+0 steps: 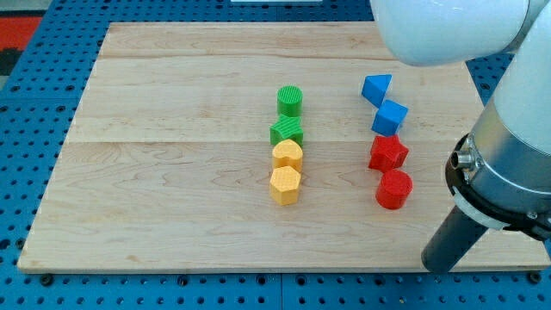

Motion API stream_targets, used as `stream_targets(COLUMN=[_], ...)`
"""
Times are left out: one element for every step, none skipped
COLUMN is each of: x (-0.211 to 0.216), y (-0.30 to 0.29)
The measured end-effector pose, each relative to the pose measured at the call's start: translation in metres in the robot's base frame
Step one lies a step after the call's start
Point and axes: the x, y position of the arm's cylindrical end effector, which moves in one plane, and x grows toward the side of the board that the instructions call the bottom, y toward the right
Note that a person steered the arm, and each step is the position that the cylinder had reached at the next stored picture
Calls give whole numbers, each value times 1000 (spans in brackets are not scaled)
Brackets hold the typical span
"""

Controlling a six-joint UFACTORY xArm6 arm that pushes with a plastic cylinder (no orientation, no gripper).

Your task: Push the red circle to the bottom right side of the board

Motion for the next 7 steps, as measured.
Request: stream_targets(x=[0, 0, -2, -26, -54, -91, -115], y=[-1, -27, -62, -87, -100, -94, -94])
